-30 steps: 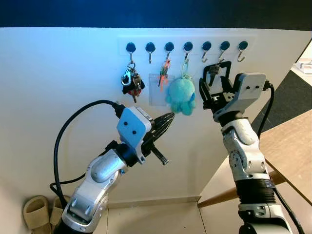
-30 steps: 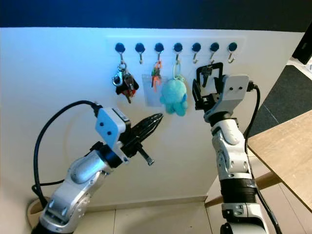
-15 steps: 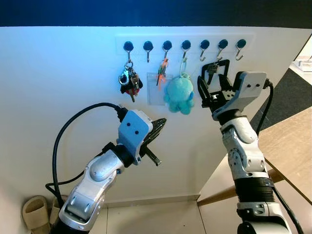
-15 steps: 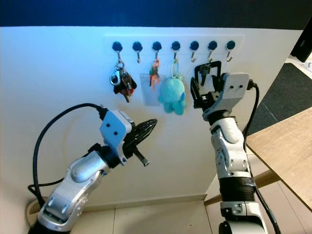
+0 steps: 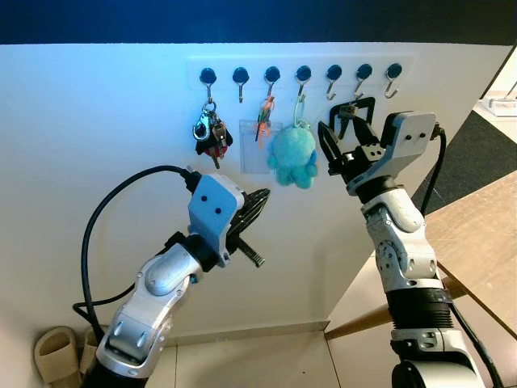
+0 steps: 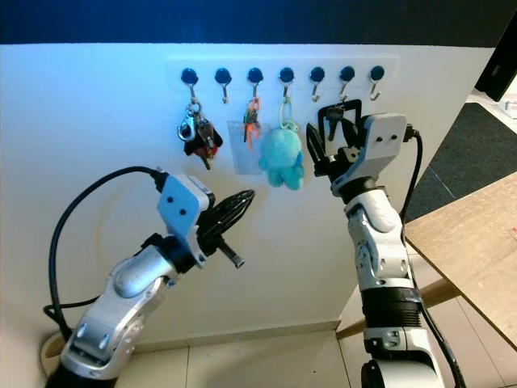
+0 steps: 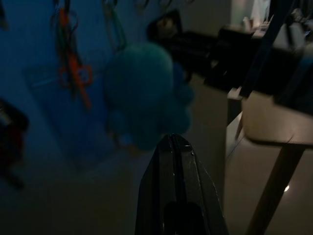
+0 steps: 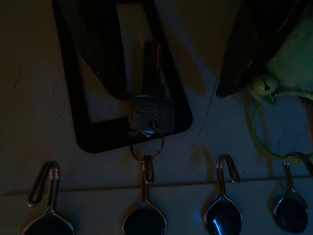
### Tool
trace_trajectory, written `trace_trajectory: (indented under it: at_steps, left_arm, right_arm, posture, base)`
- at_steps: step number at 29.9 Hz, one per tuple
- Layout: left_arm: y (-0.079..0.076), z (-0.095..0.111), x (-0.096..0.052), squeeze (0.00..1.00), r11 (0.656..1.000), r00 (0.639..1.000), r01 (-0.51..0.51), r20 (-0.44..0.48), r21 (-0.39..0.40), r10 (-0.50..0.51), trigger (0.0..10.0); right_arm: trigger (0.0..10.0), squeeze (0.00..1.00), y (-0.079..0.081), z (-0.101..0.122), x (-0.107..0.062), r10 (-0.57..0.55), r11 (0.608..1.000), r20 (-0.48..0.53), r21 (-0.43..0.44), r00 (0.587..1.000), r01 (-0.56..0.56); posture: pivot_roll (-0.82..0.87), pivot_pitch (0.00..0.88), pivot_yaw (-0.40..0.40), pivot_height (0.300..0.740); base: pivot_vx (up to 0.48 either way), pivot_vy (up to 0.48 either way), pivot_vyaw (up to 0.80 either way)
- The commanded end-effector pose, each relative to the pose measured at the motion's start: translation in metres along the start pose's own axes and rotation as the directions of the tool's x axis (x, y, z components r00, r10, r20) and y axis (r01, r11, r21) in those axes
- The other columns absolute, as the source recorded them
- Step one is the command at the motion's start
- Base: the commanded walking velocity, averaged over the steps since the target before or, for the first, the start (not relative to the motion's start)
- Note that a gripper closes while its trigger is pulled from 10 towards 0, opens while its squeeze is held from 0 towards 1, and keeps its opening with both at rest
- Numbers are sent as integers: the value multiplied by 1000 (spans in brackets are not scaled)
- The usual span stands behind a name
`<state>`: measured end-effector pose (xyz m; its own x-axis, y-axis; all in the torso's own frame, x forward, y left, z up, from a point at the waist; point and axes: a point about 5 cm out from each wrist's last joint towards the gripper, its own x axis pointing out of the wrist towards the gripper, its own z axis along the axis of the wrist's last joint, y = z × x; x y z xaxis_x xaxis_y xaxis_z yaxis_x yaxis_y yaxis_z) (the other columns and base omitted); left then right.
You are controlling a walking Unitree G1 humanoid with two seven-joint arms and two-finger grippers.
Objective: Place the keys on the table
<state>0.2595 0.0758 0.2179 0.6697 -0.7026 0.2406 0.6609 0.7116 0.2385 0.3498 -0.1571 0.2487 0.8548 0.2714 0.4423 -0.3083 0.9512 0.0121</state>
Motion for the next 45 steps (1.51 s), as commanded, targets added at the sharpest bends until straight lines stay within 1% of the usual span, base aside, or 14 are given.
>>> trace_trajectory:
  at_steps: [1,3,9,11,13,14,15,16,17,18,28,32,37,45]
  left_arm:
    - [-3,9,2,0,1000,998,10,55,-14,-9,10000]
    - [-6,14,4,0,999,996,23,85,-28,-21,10000]
    - [-8,18,5,0,999,993,35,111,-34,-31,10000]
    - [-8,18,5,0,999,993,36,113,-34,-32,10000]
    - [-8,18,5,0,999,993,36,113,-34,-32,10000]
    - [-8,18,6,0,999,993,36,113,-34,-32,10000]
    - [-8,18,6,0,999,993,36,113,-34,-32,10000]
    - [-8,18,6,0,999,993,36,114,-35,-32,10000]
    - [-8,18,6,0,999,993,36,114,-35,-32,10000]
    - [-8,18,6,0,999,993,36,114,-37,-31,10000]
    - [-8,17,5,0,999,994,34,108,-38,-30,10000]
    - [-8,17,5,0,999,994,34,108,-38,-30,10000]
    - [-7,18,5,0,999,993,33,111,-34,-29,10000]
    - [-9,17,5,0,999,994,41,103,-26,-39,10000]
  right_arm:
    - [10000,0,3,-1,4,22,1000,-16,0,1000,-22]
    - [10000,0,2,-2,4,22,1000,-18,0,1000,-22]
    - [10000,0,2,-3,3,28,1000,-19,7,999,-28]
    - [4118,0,1,-3,3,32,999,-16,13,999,-32]
    - [4118,0,1,-3,3,33,999,-15,15,999,-33]
    - [2275,0,1,-3,3,34,999,-14,17,999,-34]
    - [2275,0,1,-3,3,34,999,-14,17,999,-34]
    - [1294,0,1,-3,4,34,999,-13,18,999,-34]
    - [1294,0,1,-3,4,34,999,-13,18,999,-34]
    - [0,0,0,-2,4,34,999,-11,19,999,-34]
    - [196,0,-2,0,6,22,1000,-8,2,1000,-22]
    - [0,0,-3,0,6,20,1000,-6,0,1000,-20]
    - [0,0,-4,7,5,15,1000,46,-7,999,-15]
    - [0,0,-4,10,-2,-4,1000,84,-6,996,4]
  posture:
    - [14,110,-36,740]
    - [14,110,-36,740]
    - [14,103,-35,740]
    - [14,100,-35,740]
    - [14,100,-35,740]
    - [13,101,-35,740]
    - [13,101,-35,740]
    - [14,101,-35,740]
    - [14,101,-35,740]
    - [13,102,-36,740]
    - [14,105,-38,740]
    - [14,105,-37,740]
    - [14,106,-38,740]
    - [14,108,-37,740]
  base:
    - [0,0,0]
    - [0,0,0]
    - [0,0,0]
    - [0,0,0]
    - [0,0,0]
    - [0,0,0]
    - [0,0,0]
    - [0,0,0]
    - [0,0,0]
    - [0,0,0]
    - [0,0,0]
    - [0,0,0]
    - [0,0,0]
    - [0,0,0]
